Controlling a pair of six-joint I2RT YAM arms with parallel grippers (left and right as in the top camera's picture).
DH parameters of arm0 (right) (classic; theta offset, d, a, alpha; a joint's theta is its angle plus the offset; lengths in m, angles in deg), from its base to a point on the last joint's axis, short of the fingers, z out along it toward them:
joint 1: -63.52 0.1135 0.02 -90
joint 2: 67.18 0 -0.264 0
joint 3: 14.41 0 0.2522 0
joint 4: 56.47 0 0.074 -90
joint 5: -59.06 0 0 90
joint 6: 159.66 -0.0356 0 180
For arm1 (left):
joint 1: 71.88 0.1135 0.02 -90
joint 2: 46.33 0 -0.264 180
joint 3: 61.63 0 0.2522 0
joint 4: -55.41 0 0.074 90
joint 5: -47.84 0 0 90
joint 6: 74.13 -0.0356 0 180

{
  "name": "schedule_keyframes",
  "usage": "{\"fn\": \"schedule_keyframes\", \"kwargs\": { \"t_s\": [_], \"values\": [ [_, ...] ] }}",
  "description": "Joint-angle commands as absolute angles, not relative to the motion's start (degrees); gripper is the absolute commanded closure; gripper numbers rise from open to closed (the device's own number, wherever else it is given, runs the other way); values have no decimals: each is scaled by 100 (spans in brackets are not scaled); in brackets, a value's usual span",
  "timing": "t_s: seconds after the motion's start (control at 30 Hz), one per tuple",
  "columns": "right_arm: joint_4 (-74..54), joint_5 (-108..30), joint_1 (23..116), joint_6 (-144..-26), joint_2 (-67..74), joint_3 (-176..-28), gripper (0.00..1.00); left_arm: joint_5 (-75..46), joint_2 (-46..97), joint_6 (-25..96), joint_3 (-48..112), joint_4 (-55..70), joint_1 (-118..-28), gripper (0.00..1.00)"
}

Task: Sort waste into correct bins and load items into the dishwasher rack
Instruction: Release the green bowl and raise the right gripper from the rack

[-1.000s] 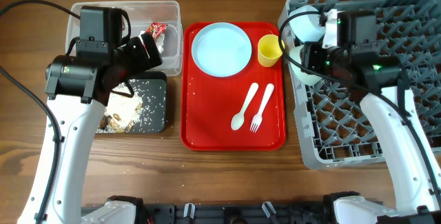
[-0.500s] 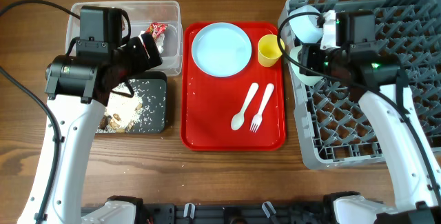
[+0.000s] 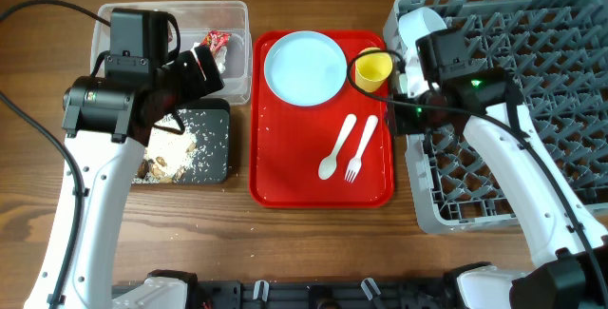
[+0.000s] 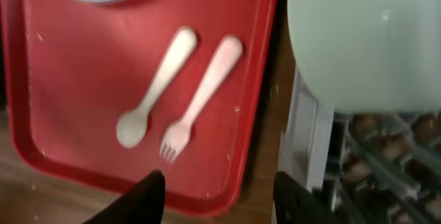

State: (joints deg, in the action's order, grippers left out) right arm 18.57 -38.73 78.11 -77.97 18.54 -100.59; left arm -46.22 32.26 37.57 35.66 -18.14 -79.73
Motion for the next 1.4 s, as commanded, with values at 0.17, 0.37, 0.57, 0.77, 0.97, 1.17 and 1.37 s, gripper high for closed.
{"fn": "schedule_keyframes", "kwargs": {
  "t_s": [0.17, 0.37, 0.57, 0.77, 0.97, 1.17, 1.37],
  "values": [
    [2353, -3259, 7830, -8219, 1897, -9834, 47, -4676, 3217, 3689, 3640, -1801, -7947, 0],
    [1999, -3135, 7830, -8333, 1897, -9440, 47, -4676, 3217, 3689, 3640, -1801, -7947, 0],
    [1859, -2955, 7830, -8322, 1897, -9255, 47, -4676, 3217, 3689, 3640, -1801, -7947, 0],
    [1590, -2927, 7830, -8254, 1897, -9067, 47, -4676, 3217, 3689, 3640, -1801, -7947, 0],
    [1474, -2944, 7830, -8167, 1900, -9045, 47, -4676, 3217, 3689, 3640, -1801, -7947, 0],
    [1334, -2969, 7830, -8186, 1900, -9045, 47, -4676, 3217, 3689, 3640, -1801, -7947, 0],
    [1317, -2986, 7830, -8180, 1900, -9045, 47, -4676, 3217, 3689, 3640, -1801, -7947, 0]
  ]
}}
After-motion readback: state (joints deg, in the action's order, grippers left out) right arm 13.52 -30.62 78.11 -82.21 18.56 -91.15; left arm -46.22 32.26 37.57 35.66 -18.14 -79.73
